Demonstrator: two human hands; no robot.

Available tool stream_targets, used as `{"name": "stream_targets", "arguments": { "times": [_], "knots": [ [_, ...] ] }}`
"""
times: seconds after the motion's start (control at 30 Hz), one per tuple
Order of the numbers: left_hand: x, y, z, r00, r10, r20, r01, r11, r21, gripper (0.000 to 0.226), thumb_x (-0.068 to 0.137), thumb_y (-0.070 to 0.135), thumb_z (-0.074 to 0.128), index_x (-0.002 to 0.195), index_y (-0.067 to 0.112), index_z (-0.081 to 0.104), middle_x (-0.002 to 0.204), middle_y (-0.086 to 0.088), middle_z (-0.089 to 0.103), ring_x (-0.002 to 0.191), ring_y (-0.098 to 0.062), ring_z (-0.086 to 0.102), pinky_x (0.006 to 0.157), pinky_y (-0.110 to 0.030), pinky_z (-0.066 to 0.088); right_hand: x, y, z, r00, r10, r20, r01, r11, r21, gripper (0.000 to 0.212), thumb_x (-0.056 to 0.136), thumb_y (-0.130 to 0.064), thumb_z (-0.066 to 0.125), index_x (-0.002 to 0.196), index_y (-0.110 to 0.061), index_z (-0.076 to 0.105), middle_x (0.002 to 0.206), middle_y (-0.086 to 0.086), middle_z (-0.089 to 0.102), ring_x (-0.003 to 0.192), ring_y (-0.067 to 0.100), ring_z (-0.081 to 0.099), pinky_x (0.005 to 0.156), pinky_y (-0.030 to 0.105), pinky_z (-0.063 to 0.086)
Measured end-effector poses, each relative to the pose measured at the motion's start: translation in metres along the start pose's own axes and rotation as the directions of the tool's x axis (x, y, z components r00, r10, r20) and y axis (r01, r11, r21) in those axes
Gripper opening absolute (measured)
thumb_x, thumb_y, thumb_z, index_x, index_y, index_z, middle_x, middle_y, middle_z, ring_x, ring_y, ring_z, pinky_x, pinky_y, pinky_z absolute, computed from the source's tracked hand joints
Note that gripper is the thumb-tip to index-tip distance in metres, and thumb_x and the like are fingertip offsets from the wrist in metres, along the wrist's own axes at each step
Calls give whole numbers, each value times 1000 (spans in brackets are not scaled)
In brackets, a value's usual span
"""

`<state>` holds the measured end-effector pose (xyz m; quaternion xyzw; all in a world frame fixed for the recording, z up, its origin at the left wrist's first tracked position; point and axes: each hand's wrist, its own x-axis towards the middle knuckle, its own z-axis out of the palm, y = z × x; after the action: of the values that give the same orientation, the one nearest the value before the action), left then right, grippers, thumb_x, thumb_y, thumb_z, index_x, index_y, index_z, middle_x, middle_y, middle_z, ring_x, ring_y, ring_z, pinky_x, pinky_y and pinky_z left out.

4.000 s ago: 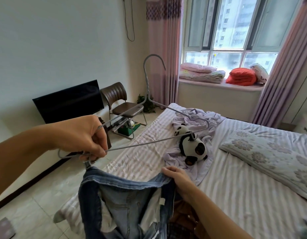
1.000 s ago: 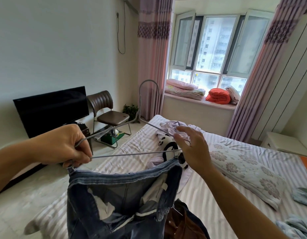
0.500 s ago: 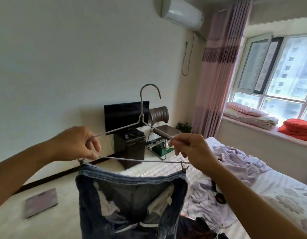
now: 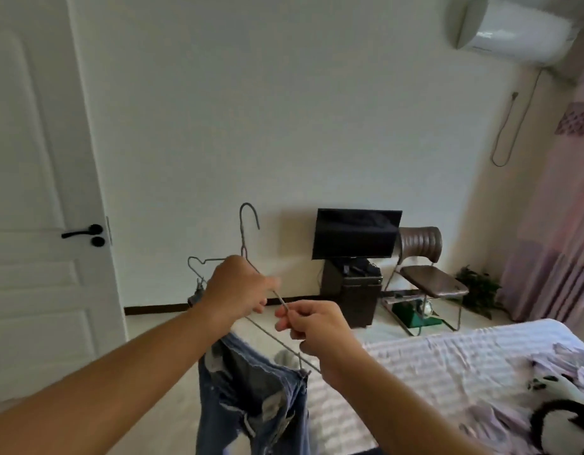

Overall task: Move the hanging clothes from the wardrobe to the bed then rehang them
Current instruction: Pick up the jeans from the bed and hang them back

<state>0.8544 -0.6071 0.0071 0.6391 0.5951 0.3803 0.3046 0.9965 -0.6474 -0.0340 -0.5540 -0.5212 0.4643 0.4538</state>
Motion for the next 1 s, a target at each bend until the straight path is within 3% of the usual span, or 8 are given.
{"name": "stream_targets", "arguments": {
  "times": [0.13,0.33,0.5,0.67,0.73,0.87,0.93,1.0],
  "knots": [
    [-21,-31,-38,992,-112,-62,93,963,-251,3,84,-1,63,85,-3,65,71,-19,72,63,-32,71,69,-46,61,-20,-2,62,991,-26,133,18,998,61,26,99,-1,44,96,-1,70,74,4,67,61,8,50,52,17,40],
    [-61,-70,-128,976,-164,-143,117,949,-292,4,89,-5,59,89,-4,62,71,-20,72,60,-31,71,52,-33,56,-43,-21,138,903,-146,404,169,985,-21,20,98,-8,52,98,-8,72,80,5,73,67,9,60,63,19,49],
    [-103,-111,-219,966,-166,-200,126,972,-199,9,89,-6,56,87,-3,64,64,-16,70,57,-26,69,55,-33,58,-55,-38,209,899,-211,383,286,946,-151,16,95,-20,61,96,-13,75,84,6,76,69,9,64,67,23,51],
    [-163,-149,-312,971,-100,-217,104,995,7,19,87,-8,49,89,2,65,68,-18,70,55,-22,66,54,-30,55,-51,-66,283,857,-385,342,496,797,-345,31,93,-27,64,124,-24,63,107,-7,68,78,1,62,65,11,47],
    [-184,-163,-346,965,-85,-247,100,994,50,21,90,-6,49,90,5,67,70,-17,70,57,-22,67,53,-28,54,-51,-75,317,812,-428,396,568,736,-369,45,93,-30,63,137,-27,52,123,-6,62,94,9,63,83,23,54],
    [-226,-190,-409,941,-39,-335,83,989,119,22,95,-2,49,92,7,69,72,-15,69,56,-15,66,54,-23,53,-60,-86,386,706,-502,499,707,534,-464,52,99,-33,54,148,-28,38,148,-3,47,133,19,43,110,36,36],
    [-246,-204,-440,922,-7,-388,75,984,160,22,96,0,51,92,10,70,72,-11,69,57,-12,64,56,-21,53,-69,-93,418,655,-536,533,755,443,-483,39,101,-33,50,139,-27,51,139,-4,56,127,18,49,106,34,38],
    [-262,-218,-471,893,31,-450,78,972,220,23,96,3,52,92,12,72,71,-7,69,56,-5,60,57,-13,49,-81,-101,447,633,-514,579,771,479,-419,25,102,-28,46,120,-25,64,112,-5,70,102,15,64,89,31,49]
  ]
}}
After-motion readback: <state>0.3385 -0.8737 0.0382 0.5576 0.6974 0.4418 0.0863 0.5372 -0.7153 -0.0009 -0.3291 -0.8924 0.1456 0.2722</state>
